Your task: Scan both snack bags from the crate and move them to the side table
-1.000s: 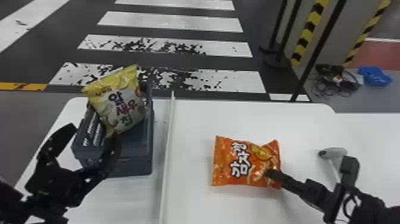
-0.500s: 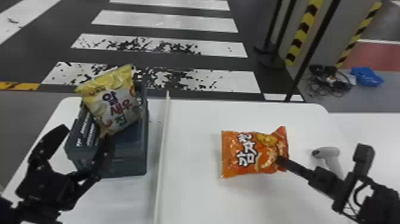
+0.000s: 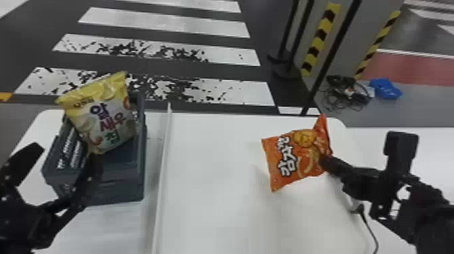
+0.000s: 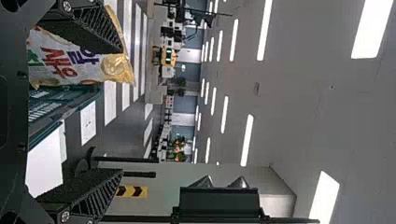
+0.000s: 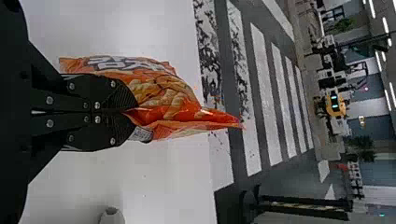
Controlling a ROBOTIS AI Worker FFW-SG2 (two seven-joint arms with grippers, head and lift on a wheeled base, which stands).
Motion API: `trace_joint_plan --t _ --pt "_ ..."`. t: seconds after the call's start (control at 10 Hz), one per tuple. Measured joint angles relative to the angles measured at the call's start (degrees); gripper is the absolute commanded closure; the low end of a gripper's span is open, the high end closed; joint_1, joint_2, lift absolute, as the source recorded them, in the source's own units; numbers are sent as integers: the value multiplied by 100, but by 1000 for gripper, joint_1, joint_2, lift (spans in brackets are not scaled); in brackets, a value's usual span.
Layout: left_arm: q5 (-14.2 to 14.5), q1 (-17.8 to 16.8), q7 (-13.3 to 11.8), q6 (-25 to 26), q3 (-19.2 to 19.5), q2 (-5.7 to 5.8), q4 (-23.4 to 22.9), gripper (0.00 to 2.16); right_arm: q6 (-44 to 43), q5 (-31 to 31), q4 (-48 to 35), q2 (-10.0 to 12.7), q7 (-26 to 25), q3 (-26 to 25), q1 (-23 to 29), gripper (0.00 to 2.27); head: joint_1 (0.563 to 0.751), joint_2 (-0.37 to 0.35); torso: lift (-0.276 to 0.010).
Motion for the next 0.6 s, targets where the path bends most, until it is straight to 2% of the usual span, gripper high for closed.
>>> trace_joint_plan --t 0.2,0.4,0.5,0.6 --pt "20 0 -30 -92 0 -16 29 97 -193 1222 -518 -20 -344 820 224 2250 695 -145 -99" --pt "66 27 -57 -187 8 -19 71 97 -672 1954 -721 -28 -360 1447 356 2250 695 -92 -99" --pt "93 43 -62 -270 21 -19 101 97 -991 2457 -769 -69 -358 1786 445 2250 695 -78 -99" --pt "113 53 -68 -339 25 -19 122 97 -1387 3222 -739 -183 -371 2202 528 2250 695 -49 -99"
